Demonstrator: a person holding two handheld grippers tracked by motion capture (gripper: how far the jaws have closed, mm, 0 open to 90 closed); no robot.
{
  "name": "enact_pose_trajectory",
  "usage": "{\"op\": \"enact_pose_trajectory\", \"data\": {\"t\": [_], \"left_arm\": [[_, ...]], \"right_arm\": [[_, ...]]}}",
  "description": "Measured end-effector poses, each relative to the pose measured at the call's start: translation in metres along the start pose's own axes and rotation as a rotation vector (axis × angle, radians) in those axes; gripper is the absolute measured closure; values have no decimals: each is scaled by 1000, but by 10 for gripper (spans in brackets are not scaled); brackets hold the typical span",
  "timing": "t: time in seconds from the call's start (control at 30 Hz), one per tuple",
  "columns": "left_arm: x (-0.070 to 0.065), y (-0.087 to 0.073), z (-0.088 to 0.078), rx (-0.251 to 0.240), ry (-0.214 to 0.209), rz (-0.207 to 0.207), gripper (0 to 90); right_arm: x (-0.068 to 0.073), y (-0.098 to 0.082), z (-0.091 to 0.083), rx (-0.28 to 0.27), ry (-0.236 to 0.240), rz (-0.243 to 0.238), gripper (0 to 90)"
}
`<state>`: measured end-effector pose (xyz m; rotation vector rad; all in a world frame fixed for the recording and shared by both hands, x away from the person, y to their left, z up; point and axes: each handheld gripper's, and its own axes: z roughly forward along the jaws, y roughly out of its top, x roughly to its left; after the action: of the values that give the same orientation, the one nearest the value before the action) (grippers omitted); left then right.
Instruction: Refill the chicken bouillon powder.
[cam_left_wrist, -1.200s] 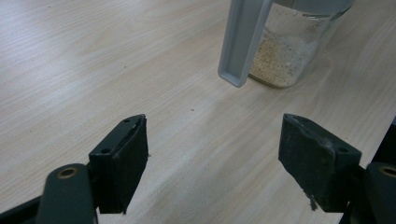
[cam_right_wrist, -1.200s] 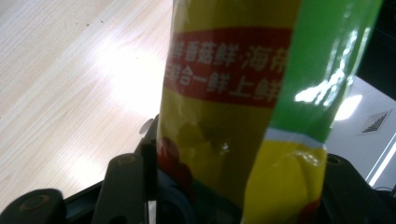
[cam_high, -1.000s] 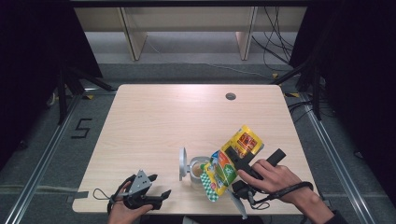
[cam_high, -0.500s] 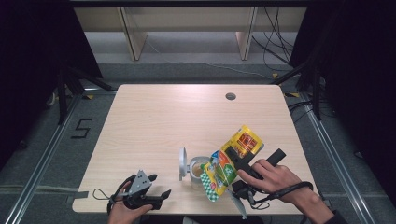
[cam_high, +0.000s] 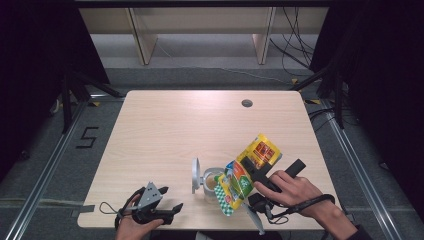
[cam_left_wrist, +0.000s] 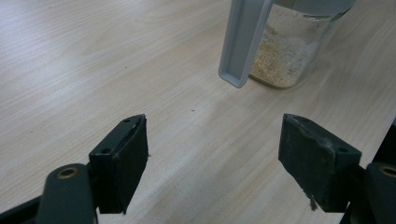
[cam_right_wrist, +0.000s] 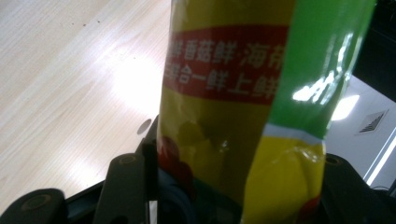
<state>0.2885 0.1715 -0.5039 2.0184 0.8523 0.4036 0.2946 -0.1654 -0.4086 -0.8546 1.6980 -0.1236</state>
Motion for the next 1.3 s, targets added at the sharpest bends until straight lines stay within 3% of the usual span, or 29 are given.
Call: {"op": "enact_pose_trajectory", "data": {"t": [0.1, 0.13, 0.27, 0.3, 0.4, 0.5, 0.6, 0.63, 1.27, 1.3], "left_arm": [[0, 0, 0, 3, 0, -2, 239], [-2, 0, 1, 3, 0, -32, 239], [-1, -1, 1, 9, 2, -26, 239], [0, -1, 0, 21, 10, -8, 239], [-1, 0, 1, 5, 0, -25, 239], [0, -1, 0, 22, 6, -7, 239], [-1, -1, 1, 8, -3, -24, 239], [0, -1, 1, 3, 4, -5, 239], [1, -1, 1, 6, 7, -9, 239], [1, -1, 1, 6, 5, -6, 239]], "right_arm": [[0, 0, 0, -4, -1, -2, 516], [0, 0, 0, -4, 0, -2, 516], [0, 0, 1, -7, 0, -4, 517], [0, 0, 1, -2, -6, -2, 517], [0, 0, 1, -5, -7, -4, 517], [0, 0, 1, -5, -7, -3, 517], [0, -1, 0, -7, -4, -2, 517], [0, -1, 0, -4, -1, -3, 518], [-2, -2, -1, -5, -3, -18, 519], [-2, -2, -1, -11, -1, -2, 519]]}}
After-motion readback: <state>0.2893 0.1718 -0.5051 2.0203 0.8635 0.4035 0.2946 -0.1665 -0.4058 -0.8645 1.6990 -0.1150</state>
